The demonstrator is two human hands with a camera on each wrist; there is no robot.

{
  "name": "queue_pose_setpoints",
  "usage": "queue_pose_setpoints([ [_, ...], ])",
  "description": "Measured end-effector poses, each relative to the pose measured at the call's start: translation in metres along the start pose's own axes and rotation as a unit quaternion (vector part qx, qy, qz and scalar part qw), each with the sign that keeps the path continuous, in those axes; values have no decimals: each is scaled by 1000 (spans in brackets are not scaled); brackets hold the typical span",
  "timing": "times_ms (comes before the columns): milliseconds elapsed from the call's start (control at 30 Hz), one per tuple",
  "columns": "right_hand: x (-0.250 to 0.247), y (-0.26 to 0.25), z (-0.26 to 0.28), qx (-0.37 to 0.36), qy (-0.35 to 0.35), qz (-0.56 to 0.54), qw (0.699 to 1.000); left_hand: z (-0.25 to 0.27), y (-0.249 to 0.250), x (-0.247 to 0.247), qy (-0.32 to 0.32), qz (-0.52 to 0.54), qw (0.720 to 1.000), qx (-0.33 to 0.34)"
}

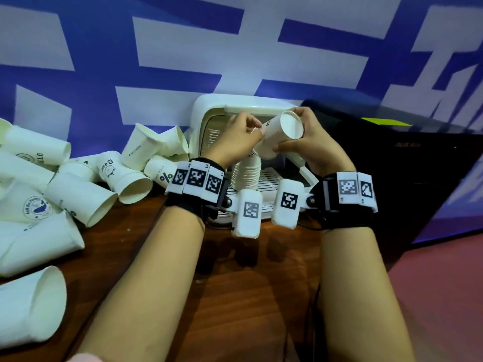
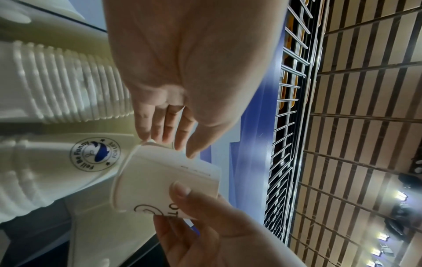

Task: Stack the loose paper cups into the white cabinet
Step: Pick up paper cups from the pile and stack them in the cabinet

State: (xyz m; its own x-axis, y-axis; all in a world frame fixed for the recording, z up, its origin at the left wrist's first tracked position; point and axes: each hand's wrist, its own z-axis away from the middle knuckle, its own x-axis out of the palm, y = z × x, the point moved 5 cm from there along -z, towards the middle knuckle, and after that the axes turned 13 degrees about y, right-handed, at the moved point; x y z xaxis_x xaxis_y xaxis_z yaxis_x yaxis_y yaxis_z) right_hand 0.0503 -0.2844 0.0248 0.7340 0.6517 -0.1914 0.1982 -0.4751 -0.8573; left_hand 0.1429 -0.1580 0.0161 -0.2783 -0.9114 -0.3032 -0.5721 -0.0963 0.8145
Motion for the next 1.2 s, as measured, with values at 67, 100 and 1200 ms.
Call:
queue_pose_setpoints([
  [67, 2, 10, -2, 28, 25, 6, 999, 1, -3, 4, -11, -14, 1000, -4],
  [100, 2, 14, -2, 42, 36, 5, 998, 2, -4, 5, -14, -19, 1000, -6],
  [1200, 11, 57, -18, 137, 137, -109, 975, -3, -30, 28, -61, -74, 992, -83],
])
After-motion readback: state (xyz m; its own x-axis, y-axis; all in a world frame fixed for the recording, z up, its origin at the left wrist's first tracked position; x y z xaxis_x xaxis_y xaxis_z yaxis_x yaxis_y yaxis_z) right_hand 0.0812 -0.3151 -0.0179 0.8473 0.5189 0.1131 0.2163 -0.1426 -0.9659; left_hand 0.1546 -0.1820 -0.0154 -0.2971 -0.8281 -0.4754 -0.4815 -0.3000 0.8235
